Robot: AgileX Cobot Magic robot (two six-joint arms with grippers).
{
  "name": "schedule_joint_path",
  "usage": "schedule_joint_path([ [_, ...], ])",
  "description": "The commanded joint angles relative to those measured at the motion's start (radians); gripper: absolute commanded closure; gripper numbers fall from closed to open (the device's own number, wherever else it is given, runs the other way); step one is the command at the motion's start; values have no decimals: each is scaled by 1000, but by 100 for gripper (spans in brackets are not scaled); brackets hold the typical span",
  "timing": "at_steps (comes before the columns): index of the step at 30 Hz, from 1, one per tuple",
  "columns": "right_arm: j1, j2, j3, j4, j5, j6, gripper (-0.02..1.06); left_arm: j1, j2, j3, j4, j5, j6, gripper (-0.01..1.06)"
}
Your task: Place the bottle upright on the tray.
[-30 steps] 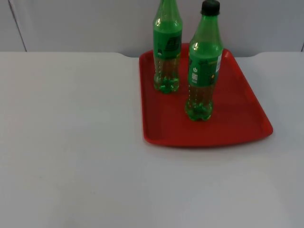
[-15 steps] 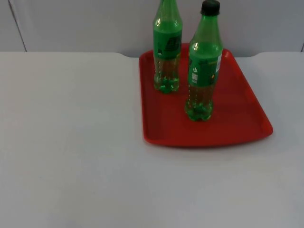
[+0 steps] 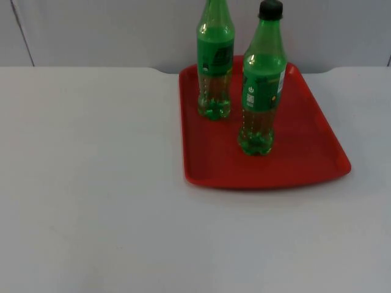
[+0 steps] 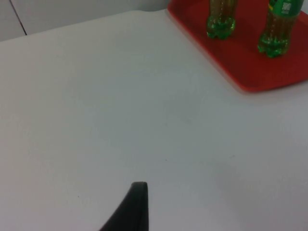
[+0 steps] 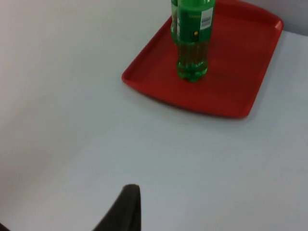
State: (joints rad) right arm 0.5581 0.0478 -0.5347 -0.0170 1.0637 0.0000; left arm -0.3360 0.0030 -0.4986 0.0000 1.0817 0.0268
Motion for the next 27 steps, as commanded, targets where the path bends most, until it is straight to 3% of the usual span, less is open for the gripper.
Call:
schedule_joint_path([
  [1,1,-47,-4,4,19,-11,-1,-3,-3,4,10,-6,-4,0],
  [27,11,-48,20,3,16,-12,-1,-3,-3,4,13,-6,-4,0],
])
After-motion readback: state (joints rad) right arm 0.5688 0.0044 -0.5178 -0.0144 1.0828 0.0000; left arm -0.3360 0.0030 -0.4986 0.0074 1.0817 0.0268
